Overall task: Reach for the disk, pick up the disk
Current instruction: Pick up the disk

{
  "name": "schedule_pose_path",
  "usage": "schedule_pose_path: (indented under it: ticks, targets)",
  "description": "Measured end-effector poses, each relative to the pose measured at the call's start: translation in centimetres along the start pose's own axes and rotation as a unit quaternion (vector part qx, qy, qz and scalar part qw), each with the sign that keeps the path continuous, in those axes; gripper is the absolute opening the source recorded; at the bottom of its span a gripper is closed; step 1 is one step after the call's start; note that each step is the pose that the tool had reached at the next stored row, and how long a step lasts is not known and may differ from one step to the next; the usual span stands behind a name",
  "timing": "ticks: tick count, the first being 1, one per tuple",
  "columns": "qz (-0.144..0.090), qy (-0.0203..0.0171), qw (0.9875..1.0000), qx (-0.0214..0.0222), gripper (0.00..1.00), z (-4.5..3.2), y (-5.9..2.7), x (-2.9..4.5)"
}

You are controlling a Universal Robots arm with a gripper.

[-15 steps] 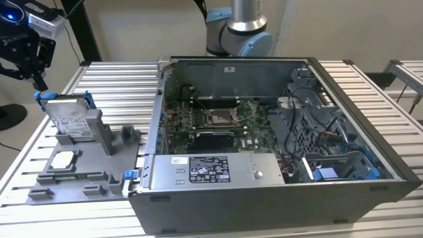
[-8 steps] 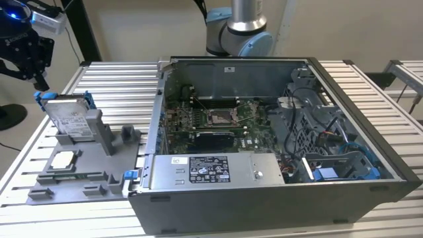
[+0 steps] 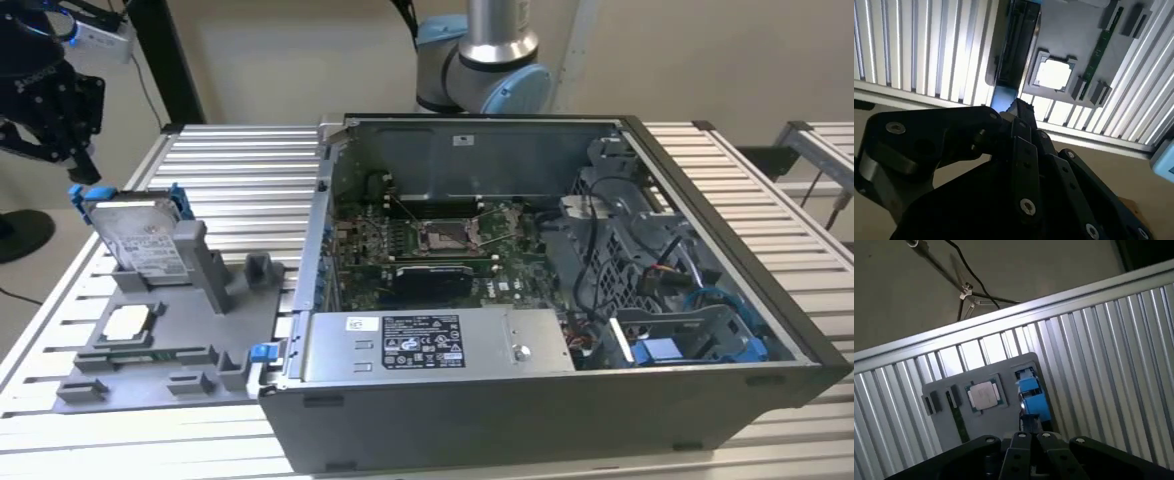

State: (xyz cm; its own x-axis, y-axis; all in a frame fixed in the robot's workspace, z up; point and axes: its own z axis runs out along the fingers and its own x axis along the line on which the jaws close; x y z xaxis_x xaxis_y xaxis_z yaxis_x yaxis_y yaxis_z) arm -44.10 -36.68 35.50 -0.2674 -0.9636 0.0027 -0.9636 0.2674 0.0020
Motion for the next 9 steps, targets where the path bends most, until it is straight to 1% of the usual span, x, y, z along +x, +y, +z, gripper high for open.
schedule_pose_path:
  ticks: [2,4,6,9]
  targets:
    - [-0.018,0.0,0.9998,0.0,0.0,0.03,0.0,0.0]
    - [-0.037,0.0001,0.9993,0.0001,0.0,0.04,0.0,0.0]
    - [-0.055,0.0001,0.9985,0.0002,0.0,0.05,0.0,0.0]
    - [-0.082,0.0002,0.9966,0.0001,0.0,0.06,0.0,0.0]
